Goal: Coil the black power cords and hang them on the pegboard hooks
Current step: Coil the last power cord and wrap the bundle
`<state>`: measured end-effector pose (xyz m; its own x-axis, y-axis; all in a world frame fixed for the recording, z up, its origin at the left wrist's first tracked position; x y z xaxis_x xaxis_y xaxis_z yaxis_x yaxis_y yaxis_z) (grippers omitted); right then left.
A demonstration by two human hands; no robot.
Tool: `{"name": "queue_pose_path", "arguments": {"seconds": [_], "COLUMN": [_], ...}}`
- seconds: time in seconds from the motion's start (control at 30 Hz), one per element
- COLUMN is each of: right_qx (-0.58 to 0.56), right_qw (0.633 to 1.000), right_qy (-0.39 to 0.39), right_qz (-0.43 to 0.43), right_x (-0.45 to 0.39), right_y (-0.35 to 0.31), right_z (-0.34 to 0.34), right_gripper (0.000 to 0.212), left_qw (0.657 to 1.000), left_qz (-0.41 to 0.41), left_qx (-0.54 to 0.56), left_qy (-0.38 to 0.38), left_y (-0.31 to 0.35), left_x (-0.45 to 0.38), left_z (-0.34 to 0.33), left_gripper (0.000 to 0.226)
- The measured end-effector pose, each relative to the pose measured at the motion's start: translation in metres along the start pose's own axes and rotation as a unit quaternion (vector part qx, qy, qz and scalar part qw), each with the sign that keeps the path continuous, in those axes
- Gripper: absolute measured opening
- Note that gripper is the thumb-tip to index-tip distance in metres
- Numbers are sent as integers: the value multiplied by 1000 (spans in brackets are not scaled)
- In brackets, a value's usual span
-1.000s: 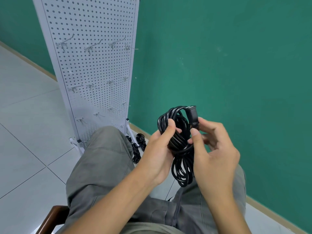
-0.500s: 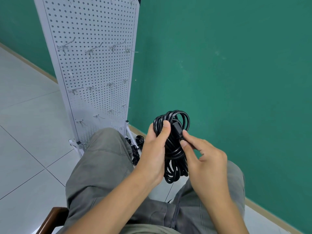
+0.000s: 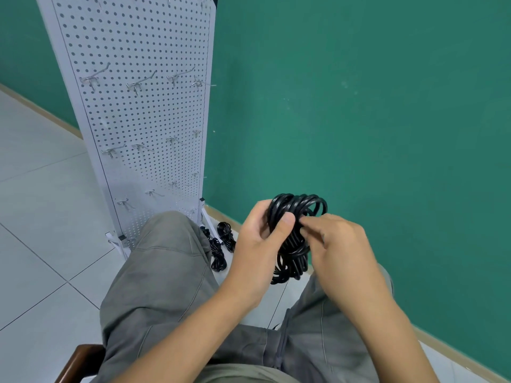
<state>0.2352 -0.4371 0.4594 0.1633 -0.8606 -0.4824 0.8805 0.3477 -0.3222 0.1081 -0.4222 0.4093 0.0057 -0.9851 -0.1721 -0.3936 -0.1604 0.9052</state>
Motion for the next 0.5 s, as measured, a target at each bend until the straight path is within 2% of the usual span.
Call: {"name": "queue_pose_path", "arguments": {"seconds": [0.07, 0.17, 0.27, 0.4, 0.5], "right_qx": [-42, -171, -304, -468, -501], "right_qw": [999, 976, 926, 831, 808], "right_qy": [4, 10, 21, 61, 68], "right_qz": [-25, -133, -223, -295, -302], "right_x": [-1, -4, -6, -5, -3], "right_y": [2, 7, 15, 18, 23], "right_z": [4, 8, 6, 5, 4], "right_gripper": [13, 18, 19, 8, 7], "left_qw": [1000, 999, 997, 993, 988], "left_qz": [-4, 3, 6, 37, 63], "left_qx": [-8, -14, -39, -6, 23], "left_qy": [-9, -36, -66, -110, -138], "left_y": [2, 6, 9, 8, 4], "left_x": [-2, -9, -16, -23, -21], "left_z": [1, 8, 16, 26, 26], "left_gripper": [21, 39, 33, 23, 31]}}
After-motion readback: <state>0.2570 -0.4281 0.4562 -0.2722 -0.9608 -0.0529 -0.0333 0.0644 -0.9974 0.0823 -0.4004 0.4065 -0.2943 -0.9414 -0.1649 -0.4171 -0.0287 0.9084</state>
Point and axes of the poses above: each hand's wrist, its own x-axis away from the middle knuckle, its own z-axis out of the back of the hand, y = z × x, the point moved 2 cm from there along -x, towards the middle knuckle, and after that the axes turned 1 degree about y, right-handed, at the moved point
